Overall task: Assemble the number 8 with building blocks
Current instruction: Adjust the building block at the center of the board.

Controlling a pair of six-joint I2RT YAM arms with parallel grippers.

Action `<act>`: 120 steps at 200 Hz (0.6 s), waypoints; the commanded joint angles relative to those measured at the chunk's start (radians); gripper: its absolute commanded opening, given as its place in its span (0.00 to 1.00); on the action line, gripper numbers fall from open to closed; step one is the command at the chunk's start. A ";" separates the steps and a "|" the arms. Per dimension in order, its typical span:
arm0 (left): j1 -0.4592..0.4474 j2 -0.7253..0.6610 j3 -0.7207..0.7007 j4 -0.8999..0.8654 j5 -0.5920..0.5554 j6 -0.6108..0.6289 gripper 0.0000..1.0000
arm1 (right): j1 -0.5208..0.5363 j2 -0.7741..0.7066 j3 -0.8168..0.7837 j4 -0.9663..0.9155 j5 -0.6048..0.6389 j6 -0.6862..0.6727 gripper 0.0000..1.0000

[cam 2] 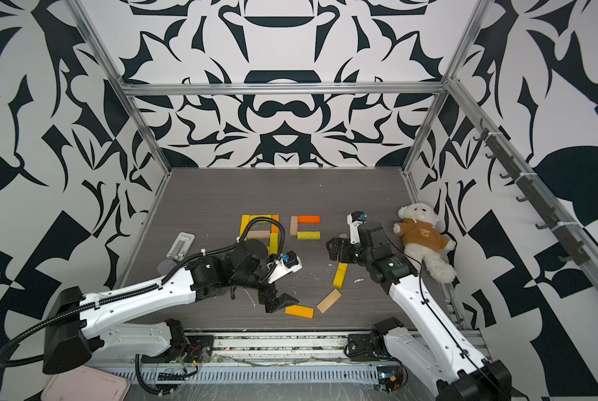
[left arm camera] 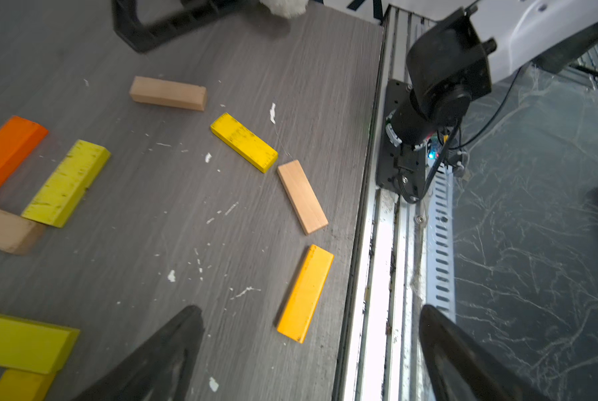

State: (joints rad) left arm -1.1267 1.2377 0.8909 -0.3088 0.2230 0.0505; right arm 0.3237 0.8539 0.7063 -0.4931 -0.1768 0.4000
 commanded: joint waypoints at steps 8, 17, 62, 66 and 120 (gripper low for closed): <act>-0.066 0.028 -0.032 0.021 -0.084 -0.022 0.99 | 0.006 -0.041 -0.023 -0.091 0.039 0.023 0.90; -0.088 0.060 -0.031 0.016 -0.099 -0.017 0.99 | 0.007 -0.051 -0.035 -0.086 0.039 0.033 0.90; -0.160 0.176 -0.014 -0.004 -0.161 0.018 0.94 | 0.007 -0.054 -0.065 -0.102 0.066 0.079 0.90; -0.166 0.190 -0.010 -0.007 -0.165 0.021 0.93 | 0.006 -0.057 -0.070 -0.102 0.065 0.081 0.90; -0.224 0.364 0.058 -0.042 -0.291 0.065 0.91 | 0.006 -0.130 -0.081 -0.147 0.077 0.086 0.89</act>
State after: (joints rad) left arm -1.3392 1.5543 0.9089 -0.3233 0.0017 0.0860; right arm 0.3244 0.7612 0.6186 -0.6140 -0.1226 0.4725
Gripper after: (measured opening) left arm 0.918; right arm 0.889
